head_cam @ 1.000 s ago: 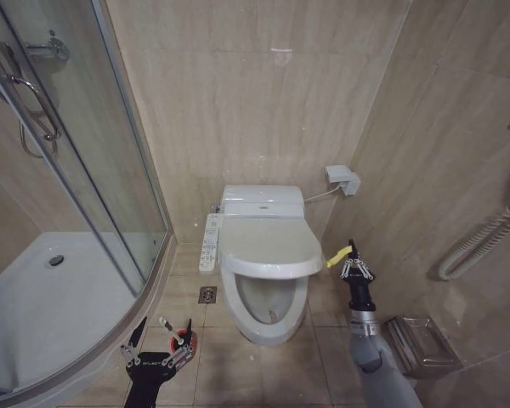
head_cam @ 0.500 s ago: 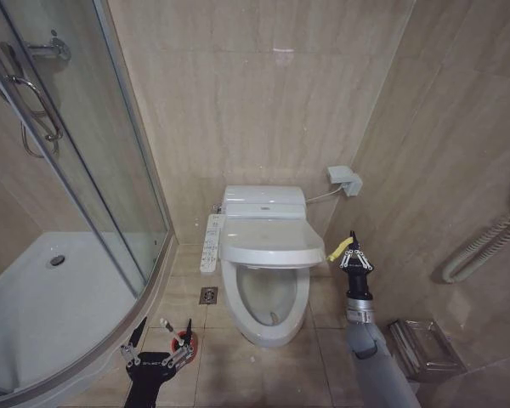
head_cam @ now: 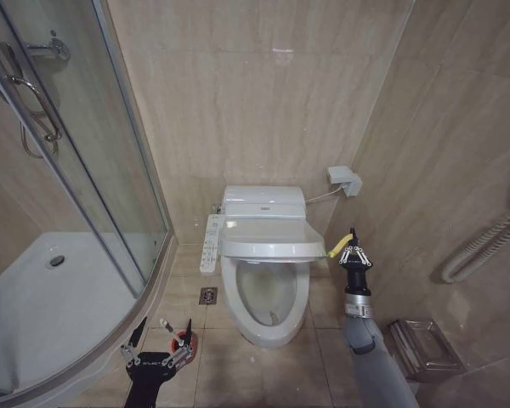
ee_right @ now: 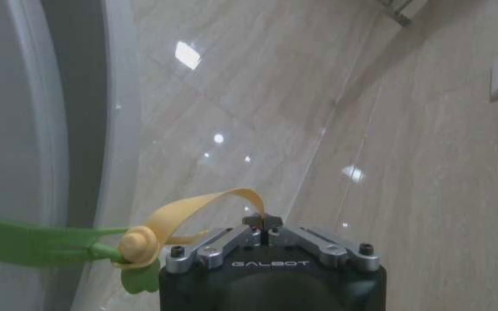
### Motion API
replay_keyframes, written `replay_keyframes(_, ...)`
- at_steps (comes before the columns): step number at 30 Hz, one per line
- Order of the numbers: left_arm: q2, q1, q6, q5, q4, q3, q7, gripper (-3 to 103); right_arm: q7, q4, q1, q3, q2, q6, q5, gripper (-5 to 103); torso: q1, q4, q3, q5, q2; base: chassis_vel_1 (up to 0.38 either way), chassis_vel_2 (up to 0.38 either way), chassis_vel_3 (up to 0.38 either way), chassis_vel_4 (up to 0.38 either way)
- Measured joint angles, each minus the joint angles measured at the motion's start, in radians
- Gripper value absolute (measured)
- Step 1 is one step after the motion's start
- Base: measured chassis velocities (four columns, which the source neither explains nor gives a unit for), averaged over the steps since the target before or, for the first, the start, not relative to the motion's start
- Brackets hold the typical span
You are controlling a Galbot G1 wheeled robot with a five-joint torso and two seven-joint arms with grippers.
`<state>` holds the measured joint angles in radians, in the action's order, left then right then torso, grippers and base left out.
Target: Open the toilet lid, clean the toilet bowl with a toilet brush, close the toilet lid, and flush.
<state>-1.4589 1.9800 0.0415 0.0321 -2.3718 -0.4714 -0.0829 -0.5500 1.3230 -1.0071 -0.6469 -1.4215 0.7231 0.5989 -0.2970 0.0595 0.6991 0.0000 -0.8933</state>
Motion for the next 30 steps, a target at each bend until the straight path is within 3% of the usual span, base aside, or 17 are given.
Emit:
replay_keyframes(15,0.000,0.000,0.000,0.000,0.000,0.000,0.000,99,-0.011,-0.014,0.012,-0.020,0.011,0.010,-0.016,1,0.000,-0.0001,0.000,0.0000,0.000,-0.082,0.062,0.076,-0.068)
replay_keyframes(30,0.000,0.000,0.000,0.000,0.000,0.000,0.000,99,0.043,-0.050,0.133,0.010,0.009,-0.070,-0.024,1,0.000,0.0002,0.000,-0.0001,0.000,0.000,0.000,0.000,0.000)
